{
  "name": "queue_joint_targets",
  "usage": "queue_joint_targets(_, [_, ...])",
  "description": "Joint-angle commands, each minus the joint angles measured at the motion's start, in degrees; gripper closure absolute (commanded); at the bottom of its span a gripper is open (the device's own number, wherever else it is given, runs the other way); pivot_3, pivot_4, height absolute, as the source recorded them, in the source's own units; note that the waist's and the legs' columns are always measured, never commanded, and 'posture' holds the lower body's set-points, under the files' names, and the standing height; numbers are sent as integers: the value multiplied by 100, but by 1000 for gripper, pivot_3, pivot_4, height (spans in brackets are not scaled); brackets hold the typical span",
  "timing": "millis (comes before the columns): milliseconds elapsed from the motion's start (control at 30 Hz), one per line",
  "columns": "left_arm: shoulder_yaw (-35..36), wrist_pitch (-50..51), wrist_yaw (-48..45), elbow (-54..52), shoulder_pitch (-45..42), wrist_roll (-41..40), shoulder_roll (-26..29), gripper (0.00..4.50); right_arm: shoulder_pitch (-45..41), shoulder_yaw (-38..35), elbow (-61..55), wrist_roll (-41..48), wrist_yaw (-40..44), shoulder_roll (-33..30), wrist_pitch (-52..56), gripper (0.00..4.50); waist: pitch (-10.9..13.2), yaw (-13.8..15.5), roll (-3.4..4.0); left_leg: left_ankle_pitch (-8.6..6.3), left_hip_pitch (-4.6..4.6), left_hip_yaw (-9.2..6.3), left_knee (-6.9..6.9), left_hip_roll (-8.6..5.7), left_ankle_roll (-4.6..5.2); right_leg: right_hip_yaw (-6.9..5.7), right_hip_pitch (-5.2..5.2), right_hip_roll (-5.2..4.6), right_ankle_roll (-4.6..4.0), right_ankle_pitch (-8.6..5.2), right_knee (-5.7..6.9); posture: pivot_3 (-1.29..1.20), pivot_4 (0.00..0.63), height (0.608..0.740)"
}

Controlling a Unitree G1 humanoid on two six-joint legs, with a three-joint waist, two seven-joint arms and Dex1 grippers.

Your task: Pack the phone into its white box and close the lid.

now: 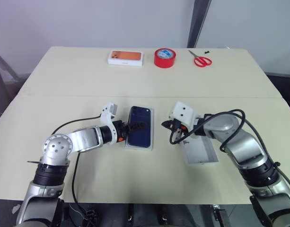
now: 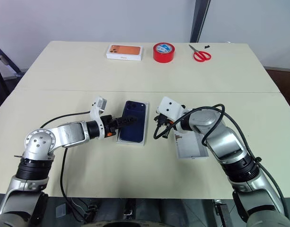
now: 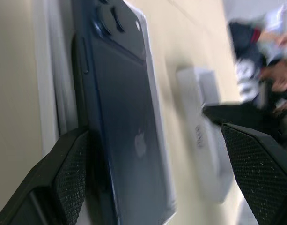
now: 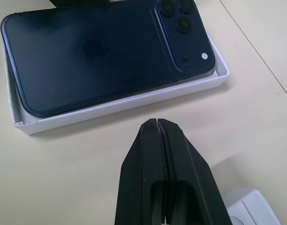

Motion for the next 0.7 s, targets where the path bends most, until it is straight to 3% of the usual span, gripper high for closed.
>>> queue_joint_targets(33, [24,207,-147,-142,-145,383,200,91,-36,-25,-256,42,-34,-57,-37,4500,0,-15,0,0,0,0,0,0,0,0,0,0,0,0,0,0,150,725])
queue_joint_targets(533, [292,843,-746,-727,-530,956,877,91,-69,25,-168,3,-93,-35,-69,4500,1,-5,0,1,-3,-2,-1,1,-2,1,-5,-2,0,0,1,0,150,725])
queue_joint_targets(667, [240,270,-1546,-929,-205,2444,1613,91,-196,240,-72,-148,-229,4,168,4500,2,-47,0,1,-3,-1,-3,1,-2,2,-10,-1,0,0,3,0,150,725])
queue_joint_targets(700, [119,141,-1739,-959,-112,2812,1785,325,-239,310,-34,-194,-288,33,237,4500,2,-49,1,4,-1,2,-11,1,-7,3,-11,-1,-1,0,2,0,150,725])
